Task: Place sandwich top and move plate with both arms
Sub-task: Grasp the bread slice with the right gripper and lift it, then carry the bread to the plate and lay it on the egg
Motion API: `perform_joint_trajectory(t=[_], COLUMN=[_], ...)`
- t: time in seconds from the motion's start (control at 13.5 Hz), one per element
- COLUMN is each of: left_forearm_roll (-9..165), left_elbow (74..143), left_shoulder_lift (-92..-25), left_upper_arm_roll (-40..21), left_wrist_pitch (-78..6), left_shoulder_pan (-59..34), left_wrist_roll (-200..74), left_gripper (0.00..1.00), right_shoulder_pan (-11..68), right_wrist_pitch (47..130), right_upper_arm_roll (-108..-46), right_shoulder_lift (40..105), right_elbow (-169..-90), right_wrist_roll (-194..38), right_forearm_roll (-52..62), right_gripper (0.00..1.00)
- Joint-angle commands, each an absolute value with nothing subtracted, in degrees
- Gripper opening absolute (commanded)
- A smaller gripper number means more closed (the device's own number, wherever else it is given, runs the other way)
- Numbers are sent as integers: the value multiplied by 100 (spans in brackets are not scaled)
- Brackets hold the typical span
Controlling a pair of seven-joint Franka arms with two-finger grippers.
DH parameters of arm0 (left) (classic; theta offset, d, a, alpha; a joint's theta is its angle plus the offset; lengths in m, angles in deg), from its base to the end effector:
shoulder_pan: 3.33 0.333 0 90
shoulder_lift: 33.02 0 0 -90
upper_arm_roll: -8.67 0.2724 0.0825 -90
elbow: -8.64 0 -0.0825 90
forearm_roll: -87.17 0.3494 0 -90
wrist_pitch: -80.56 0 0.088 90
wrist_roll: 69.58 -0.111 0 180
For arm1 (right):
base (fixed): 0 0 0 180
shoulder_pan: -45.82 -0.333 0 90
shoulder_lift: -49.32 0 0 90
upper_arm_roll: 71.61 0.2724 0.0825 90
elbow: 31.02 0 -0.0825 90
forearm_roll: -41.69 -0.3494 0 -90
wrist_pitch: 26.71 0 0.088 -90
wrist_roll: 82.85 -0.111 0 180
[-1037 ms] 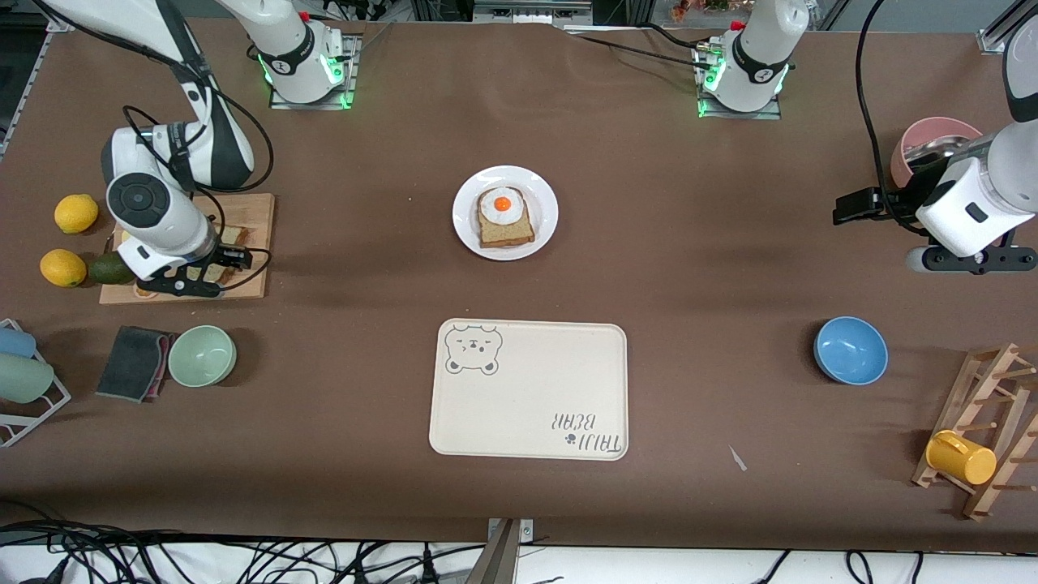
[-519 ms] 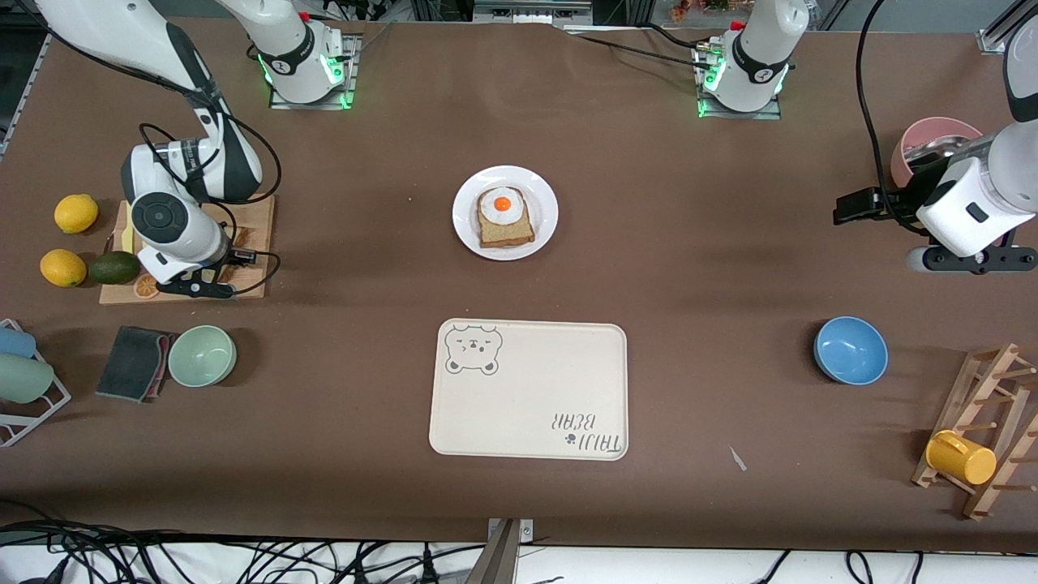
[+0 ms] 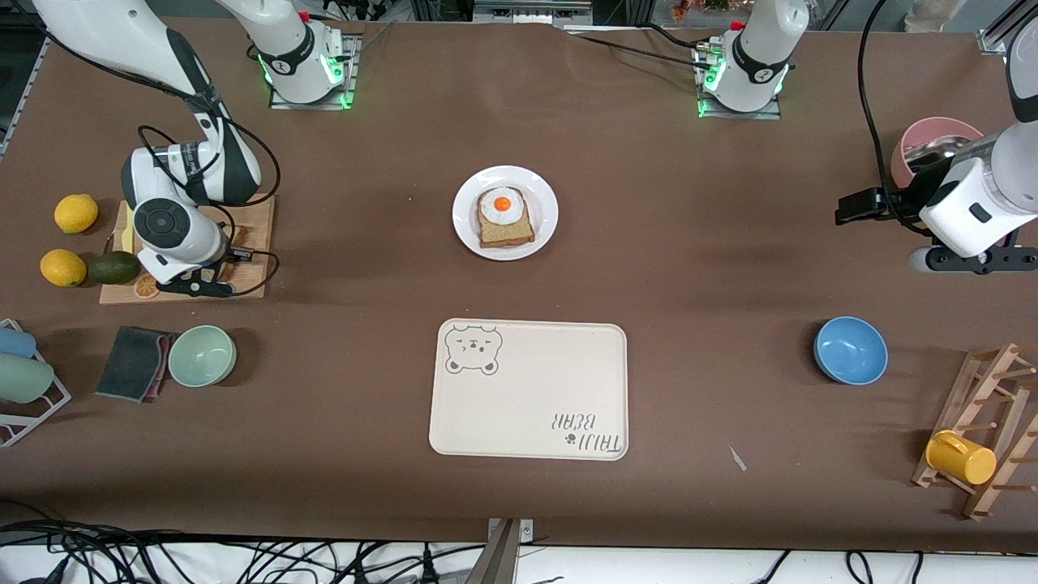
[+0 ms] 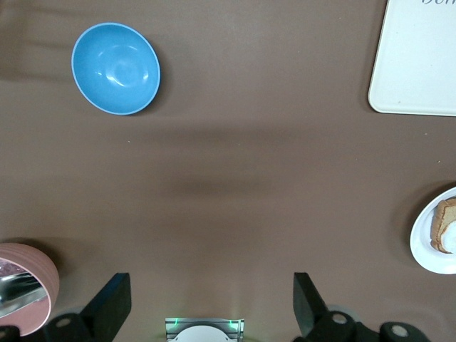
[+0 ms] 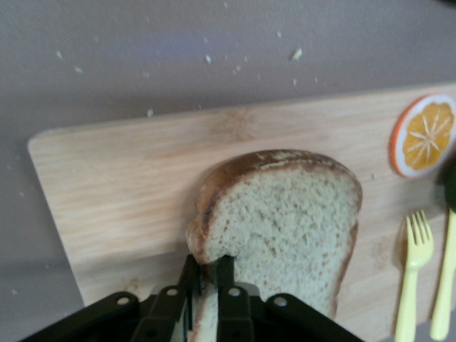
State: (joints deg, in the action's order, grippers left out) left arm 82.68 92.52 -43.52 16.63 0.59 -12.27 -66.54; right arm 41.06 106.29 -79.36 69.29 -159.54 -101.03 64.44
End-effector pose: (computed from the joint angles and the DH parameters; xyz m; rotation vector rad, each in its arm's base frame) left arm 0.5424 -0.0248 0.5130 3.0726 0.0505 -0.3884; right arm 0.4794 -0.0365 0.1784 2.7920 -0.0770 -0.3217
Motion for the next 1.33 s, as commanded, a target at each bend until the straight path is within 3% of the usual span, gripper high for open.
perform_joint_trajectory(t=[0.0, 0.15, 0.44, 0.74, 0.96, 1.26], left_forearm_roll=[8084, 8084, 8084, 8075, 8075, 8075], left_elbow=[9065, 9065, 9065, 9065, 9065, 9065], left_shoulder_lift=[-4436, -4436, -4436, -4436, -4445, -4445], left_upper_arm_roll=[1684, 1684, 1684, 1684, 1684, 1693], left_wrist_pitch=[190, 190, 190, 190, 190, 190], left_shoulder_pan=[-1186, -1186, -1186, -1186, -1186, -1186], left_wrist_roll=[-6720, -6720, -6720, -6720, -6720, -6720], left_gripper=[100, 100, 100, 100, 100, 100], right_shoulder_pan=[4098, 4046, 4045, 3897, 3248, 1791], right_wrist_pitch=[10302, 9830, 8125, 7184, 6988, 6979], right_upper_arm_roll=[-7926, -7865, -7233, -6592, -6493, -6485], right_shoulder_lift=[6901, 6849, 6875, 6910, 6936, 7234], right_elbow=[-15820, -15514, -14451, -13668, -13333, -12780], right_wrist_roll=[-10114, -10087, -10175, -10227, -10953, -12307], right_forearm_roll=[6507, 6507, 6411, 5754, 5137, 5092], right_gripper=[0, 0, 0, 0, 0, 0])
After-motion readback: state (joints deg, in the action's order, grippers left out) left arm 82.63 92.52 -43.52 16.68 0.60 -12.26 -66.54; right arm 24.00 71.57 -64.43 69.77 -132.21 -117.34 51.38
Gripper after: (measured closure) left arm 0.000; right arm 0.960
